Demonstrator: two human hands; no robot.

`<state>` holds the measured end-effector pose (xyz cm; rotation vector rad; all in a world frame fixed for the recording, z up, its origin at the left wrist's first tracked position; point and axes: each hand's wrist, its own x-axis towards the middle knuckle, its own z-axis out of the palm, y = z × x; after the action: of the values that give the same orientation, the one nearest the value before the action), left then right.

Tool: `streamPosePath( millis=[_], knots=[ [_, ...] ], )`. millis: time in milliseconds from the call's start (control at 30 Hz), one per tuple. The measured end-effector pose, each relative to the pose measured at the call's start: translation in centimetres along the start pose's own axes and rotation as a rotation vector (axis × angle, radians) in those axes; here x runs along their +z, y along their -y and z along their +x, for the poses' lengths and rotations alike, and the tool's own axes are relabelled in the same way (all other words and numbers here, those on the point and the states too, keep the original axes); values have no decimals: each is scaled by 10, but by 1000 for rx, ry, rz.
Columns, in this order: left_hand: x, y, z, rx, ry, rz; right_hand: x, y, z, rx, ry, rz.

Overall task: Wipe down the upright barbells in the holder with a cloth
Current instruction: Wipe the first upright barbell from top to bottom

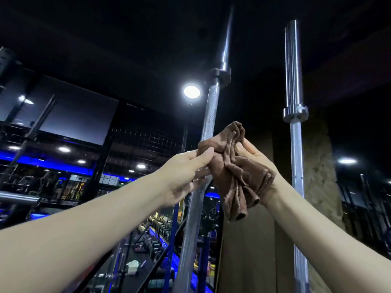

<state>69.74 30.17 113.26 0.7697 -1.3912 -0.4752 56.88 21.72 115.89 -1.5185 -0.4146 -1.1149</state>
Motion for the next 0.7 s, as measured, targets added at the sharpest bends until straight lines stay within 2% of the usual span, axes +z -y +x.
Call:
streamPosePath(
  millis=[100,200,300,333,400,500,600,700],
  knots=[
    [7,-7,10,-5,-90,-111,-2,6,0,37,10,-51],
    [9,-12,27,49,-247,0,-11,22,4,48,-86,-181],
    [11,-23,44,146,-403,226,-15,39,7,-250,-272,-621],
    [13,-27,49,184,-442,281,-11,42,6,-378,-259,-801],
    [18,-35,58,228,-490,336,0,36,4,-513,-99,-1147],
    [26,-45,70,184,-434,295,3,19,8,-525,62,-1422],
    [32,-57,75,89,-292,88,1,15,21,-579,-3,-1506],
    [28,-69,75,108,-212,-58,2,13,38,-655,-87,-1520]
  ],
)
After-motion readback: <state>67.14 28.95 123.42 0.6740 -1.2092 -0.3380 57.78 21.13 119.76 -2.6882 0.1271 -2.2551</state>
